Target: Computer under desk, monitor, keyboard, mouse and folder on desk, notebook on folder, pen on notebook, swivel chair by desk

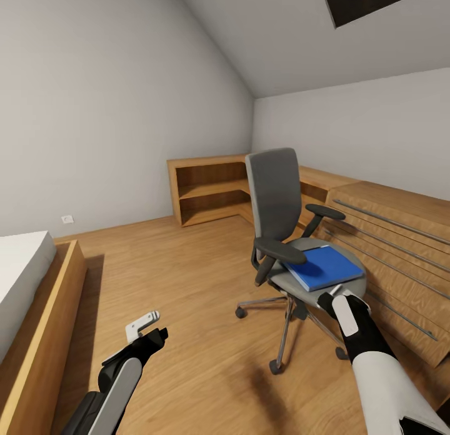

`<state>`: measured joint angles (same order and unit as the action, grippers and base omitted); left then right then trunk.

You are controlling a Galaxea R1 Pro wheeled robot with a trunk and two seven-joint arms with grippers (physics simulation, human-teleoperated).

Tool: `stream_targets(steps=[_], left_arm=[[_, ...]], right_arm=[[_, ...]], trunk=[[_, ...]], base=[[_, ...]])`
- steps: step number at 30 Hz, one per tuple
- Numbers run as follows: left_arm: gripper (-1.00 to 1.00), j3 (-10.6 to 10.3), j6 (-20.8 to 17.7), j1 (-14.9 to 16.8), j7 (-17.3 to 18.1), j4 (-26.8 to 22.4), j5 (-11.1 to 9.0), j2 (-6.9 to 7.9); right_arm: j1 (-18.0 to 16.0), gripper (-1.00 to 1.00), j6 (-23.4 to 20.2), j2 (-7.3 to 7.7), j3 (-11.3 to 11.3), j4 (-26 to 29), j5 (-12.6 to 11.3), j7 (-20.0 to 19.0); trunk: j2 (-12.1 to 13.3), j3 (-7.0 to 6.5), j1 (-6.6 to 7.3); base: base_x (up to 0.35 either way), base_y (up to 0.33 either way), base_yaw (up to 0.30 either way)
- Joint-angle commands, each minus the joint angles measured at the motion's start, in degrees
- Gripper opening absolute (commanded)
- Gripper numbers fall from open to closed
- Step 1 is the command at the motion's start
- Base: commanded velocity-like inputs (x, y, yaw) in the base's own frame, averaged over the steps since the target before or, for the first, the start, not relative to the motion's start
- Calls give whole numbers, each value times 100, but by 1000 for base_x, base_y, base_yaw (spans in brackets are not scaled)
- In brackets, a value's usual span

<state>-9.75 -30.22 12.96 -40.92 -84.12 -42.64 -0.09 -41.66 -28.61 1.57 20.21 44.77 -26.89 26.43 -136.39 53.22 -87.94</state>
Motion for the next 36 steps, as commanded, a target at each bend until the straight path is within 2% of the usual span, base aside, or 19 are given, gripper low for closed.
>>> stream_targets(steps=[1, 36], left_arm=[[100, -3, -11, 3, -48, -8, -43, 0], [100, -2, -11, 3, -48, 0, -45, 0]], right_arm=[[0, -100, -27, 3, 0, 5, -53, 46], [0, -100, -31, 13, 0, 5, -53, 52]], trunk=[[-2, 7, 1], [-2, 7, 1]], base=[[0, 0, 0], [0, 0, 0]])
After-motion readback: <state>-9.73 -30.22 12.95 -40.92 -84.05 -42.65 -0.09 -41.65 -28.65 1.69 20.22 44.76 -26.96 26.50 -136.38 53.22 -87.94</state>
